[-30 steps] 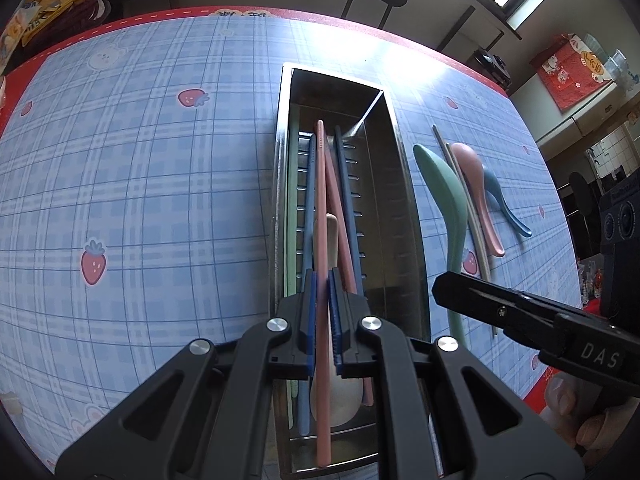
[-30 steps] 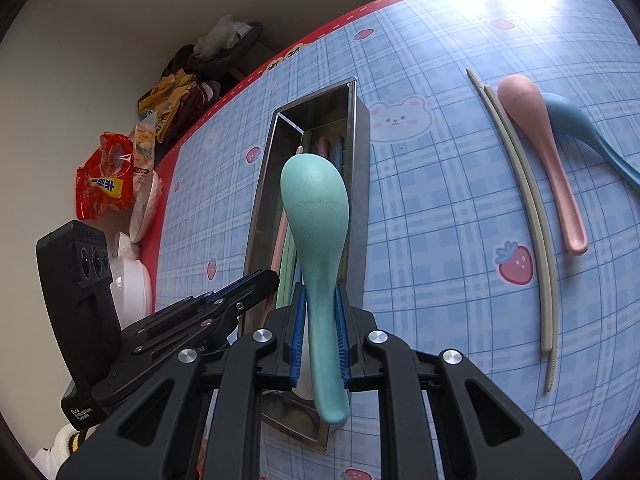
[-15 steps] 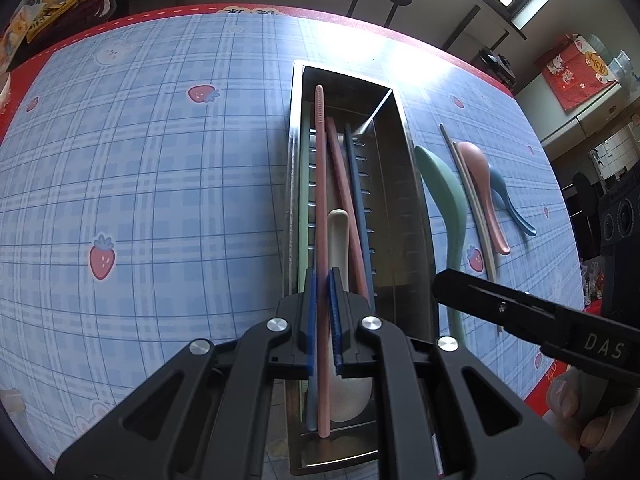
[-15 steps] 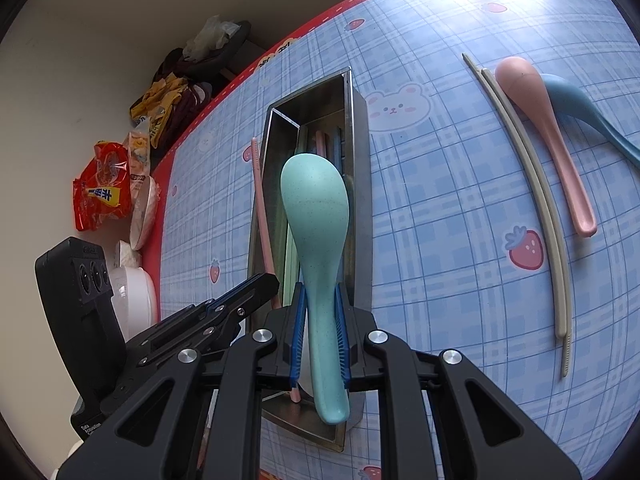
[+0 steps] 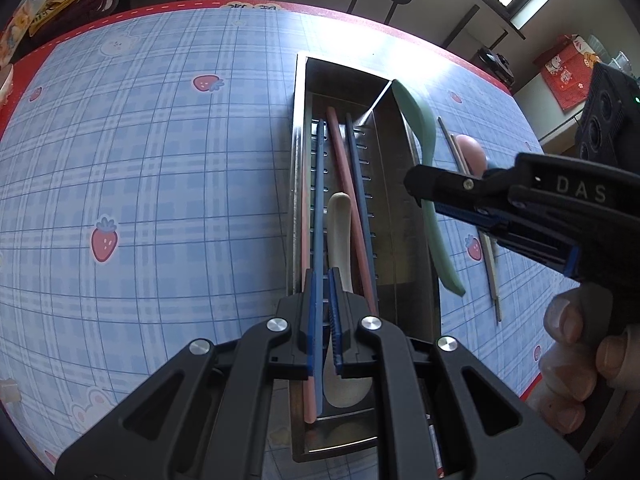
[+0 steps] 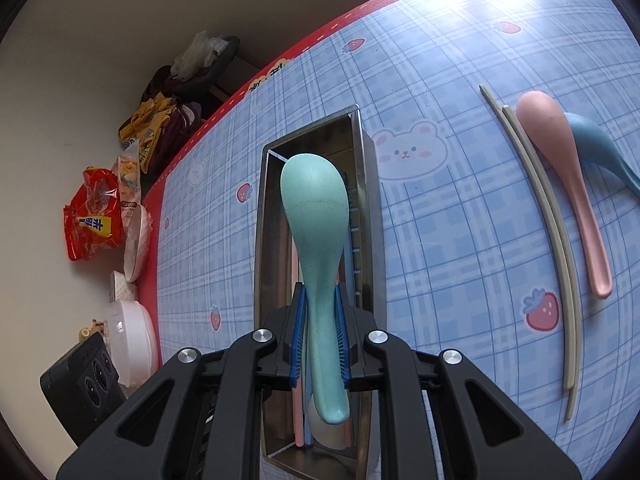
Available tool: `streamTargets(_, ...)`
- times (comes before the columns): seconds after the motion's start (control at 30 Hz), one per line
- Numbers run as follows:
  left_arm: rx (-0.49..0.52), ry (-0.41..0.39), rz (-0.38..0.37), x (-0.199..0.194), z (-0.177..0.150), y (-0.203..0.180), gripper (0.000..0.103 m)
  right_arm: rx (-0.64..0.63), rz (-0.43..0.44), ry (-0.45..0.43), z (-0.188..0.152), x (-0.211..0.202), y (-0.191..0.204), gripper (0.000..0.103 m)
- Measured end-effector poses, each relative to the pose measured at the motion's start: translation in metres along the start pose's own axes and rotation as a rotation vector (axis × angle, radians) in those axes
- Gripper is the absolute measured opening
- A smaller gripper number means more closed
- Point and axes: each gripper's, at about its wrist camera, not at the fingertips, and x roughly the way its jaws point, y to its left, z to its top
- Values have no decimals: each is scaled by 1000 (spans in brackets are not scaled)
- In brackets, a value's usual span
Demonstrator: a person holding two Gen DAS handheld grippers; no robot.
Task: Organize utensils
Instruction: 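Lower the teal spoon and pink chopstick into the caddy and open both tools, then move both tools back toward the pink and blue spoons, then close the right tool on the blue spoon handle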
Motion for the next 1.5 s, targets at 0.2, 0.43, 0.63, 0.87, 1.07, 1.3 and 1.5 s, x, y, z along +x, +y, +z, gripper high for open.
streamTargets(0.2, 0, -19, -7, -10, 1, 3, 10, -28, -35, -14, 22, 10, 6, 17)
streamTargets(0.43, -7, -32, -10, -21, 1, 4, 25, -88, -15, -61, 32, -13, 11, 42)
streamTargets(0.63, 11, -57, -18, -33, 2, -22, 34, -218, -36, -131, 40, -57, -13, 42)
streamTargets(0.87, 69, -78, -32, -31, 11, -71, 34, -357, -129, -159, 48, -97, -83, 42)
streamTargets(1.07, 128, -48, -51, -8, 14, -117, 34, -434, -206, -134, 48, -110, -136, 42)
streamTargets(1.3, 132, 1, -72, 29, 19, -150, 34, -544, -218, -72, 53, -100, -159, 42)
streamTargets(1.5, 149, 22, -55, 53, 27, -165, 34, -641, -204, -13, 67, -77, -160, 42)
